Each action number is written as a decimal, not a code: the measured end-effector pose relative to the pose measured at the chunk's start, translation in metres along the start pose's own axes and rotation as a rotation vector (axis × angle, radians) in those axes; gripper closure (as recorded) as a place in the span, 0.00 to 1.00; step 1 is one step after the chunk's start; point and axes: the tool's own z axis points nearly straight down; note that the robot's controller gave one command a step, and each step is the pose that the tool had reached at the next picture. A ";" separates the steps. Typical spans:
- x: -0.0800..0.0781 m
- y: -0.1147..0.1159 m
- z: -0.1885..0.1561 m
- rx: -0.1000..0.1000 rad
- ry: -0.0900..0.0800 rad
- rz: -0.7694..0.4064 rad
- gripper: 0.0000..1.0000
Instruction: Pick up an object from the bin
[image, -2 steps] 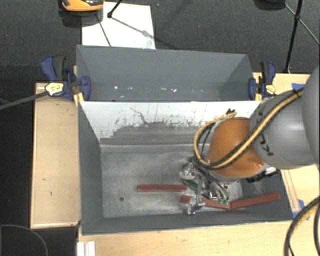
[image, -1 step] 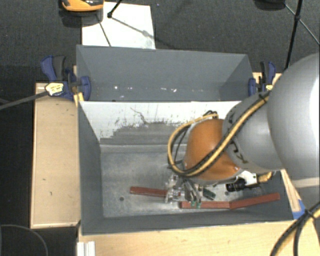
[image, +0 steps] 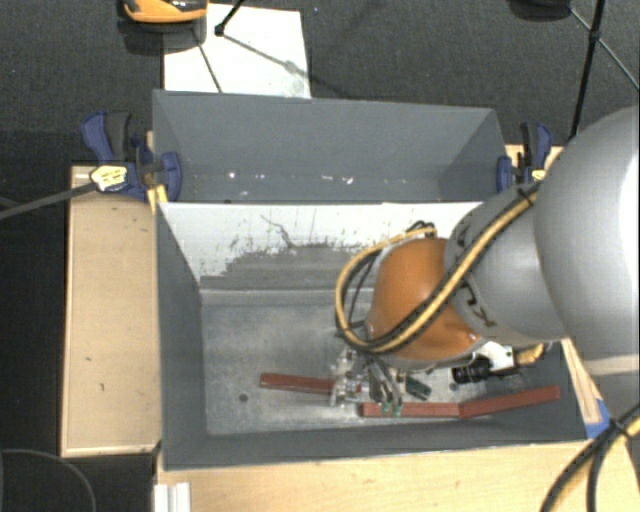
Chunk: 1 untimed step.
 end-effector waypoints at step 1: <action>0.001 -0.001 -0.004 0.002 0.005 0.000 1.00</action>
Offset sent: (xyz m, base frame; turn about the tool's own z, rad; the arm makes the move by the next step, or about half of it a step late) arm 0.0000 0.0000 0.0647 0.0000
